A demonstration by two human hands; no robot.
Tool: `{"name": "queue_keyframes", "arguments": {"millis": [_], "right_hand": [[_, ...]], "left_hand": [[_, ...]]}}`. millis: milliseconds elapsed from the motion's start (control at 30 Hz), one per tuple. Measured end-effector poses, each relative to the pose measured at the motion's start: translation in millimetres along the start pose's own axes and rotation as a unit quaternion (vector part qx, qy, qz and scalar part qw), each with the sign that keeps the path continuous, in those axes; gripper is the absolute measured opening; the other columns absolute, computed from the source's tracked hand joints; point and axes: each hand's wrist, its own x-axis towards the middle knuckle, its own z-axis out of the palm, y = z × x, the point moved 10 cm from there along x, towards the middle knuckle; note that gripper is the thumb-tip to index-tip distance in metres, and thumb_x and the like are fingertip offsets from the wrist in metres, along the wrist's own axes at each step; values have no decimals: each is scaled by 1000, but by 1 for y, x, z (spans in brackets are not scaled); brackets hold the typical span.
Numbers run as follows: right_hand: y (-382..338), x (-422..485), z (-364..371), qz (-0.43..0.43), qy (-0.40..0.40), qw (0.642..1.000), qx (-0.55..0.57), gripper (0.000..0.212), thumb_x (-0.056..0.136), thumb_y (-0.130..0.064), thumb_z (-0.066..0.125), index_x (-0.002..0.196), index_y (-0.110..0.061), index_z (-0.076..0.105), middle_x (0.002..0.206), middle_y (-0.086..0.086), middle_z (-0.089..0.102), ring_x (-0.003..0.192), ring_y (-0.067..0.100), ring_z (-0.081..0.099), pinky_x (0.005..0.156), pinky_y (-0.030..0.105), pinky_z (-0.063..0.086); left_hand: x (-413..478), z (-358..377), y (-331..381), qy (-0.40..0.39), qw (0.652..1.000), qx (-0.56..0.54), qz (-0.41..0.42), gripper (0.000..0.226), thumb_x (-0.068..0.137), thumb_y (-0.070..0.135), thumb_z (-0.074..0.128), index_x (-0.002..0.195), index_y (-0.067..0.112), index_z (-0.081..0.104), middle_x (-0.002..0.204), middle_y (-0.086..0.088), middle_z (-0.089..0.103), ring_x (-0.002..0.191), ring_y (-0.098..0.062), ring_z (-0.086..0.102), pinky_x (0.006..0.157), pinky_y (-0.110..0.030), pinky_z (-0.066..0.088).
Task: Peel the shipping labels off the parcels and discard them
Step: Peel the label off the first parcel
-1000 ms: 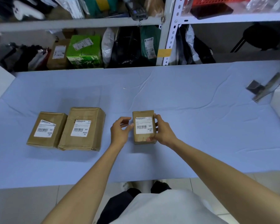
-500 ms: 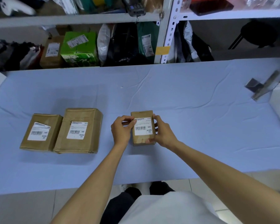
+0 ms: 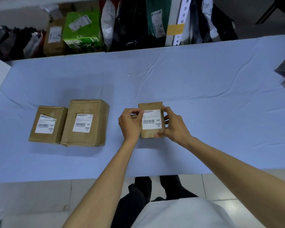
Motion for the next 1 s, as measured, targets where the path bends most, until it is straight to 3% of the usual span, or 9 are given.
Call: {"name": "queue_keyframes", "arguments": {"millis": [167,267,433,500,567,667,900,1000], "right_hand": [[7,4,1,-7,4,1000,13,89,59,-2,83,134,-18,39,87,-22,53,80,2,59,70,29,57],[9,6,2,-17,5,1000,17,89,60,-2,82,136,-17,38,87,-22,54,81,8,61,72,32,58],[9,6,3,-30,4,999,15,92,61,-3,82,138,-16,36,89,-16,56,87,15,62,75,37,58],[7,5,3,-33,2,999,18,92,61,-2,81,139,-16,35,88,-22,53,87,14,61,76,37,58],[6,4,2,-35,0,999,18,92,62,-1,81,140,-15,35,88,-24,51,88,15,61,77,37,58],[5,4,2,-35,0,999,12,92,61,-2,83,139,-15,35,87,-25,50,90,18,62,78,40,57],[4,2,3,-27,1,1000,14,94,58,-3,85,137,-16,36,88,-23,52,87,14,61,76,36,58],[3,1,3,-29,0,999,13,96,58,-4,85,138,-16,35,94,-14,56,88,13,60,76,34,58]], "left_hand": [[1,3,-2,11,1000,6,1,5,81,14,74,79,16,69,83,10,63,65,10,62,67,-18,53],[-1,4,2,10,1000,21,16,7,83,14,71,78,16,67,87,6,61,66,2,61,64,-8,46],[-1,8,1,-3,998,60,5,11,87,21,67,76,23,63,93,7,61,71,-10,65,82,-35,52],[0,8,2,-13,997,79,8,10,88,22,66,78,21,65,96,4,63,69,-9,63,83,-37,51],[0,8,2,-20,997,77,8,9,89,22,65,82,17,66,99,2,64,68,-5,60,80,-31,51],[-3,6,1,-17,998,57,9,7,91,21,62,89,14,63,103,1,62,71,1,60,67,-9,45],[-9,5,5,-11,1000,10,23,4,89,19,67,91,16,68,98,6,60,75,4,61,63,-7,47],[-8,5,5,-4,1000,18,23,4,87,16,68,89,13,69,97,4,61,72,3,61,62,-6,48]]}}
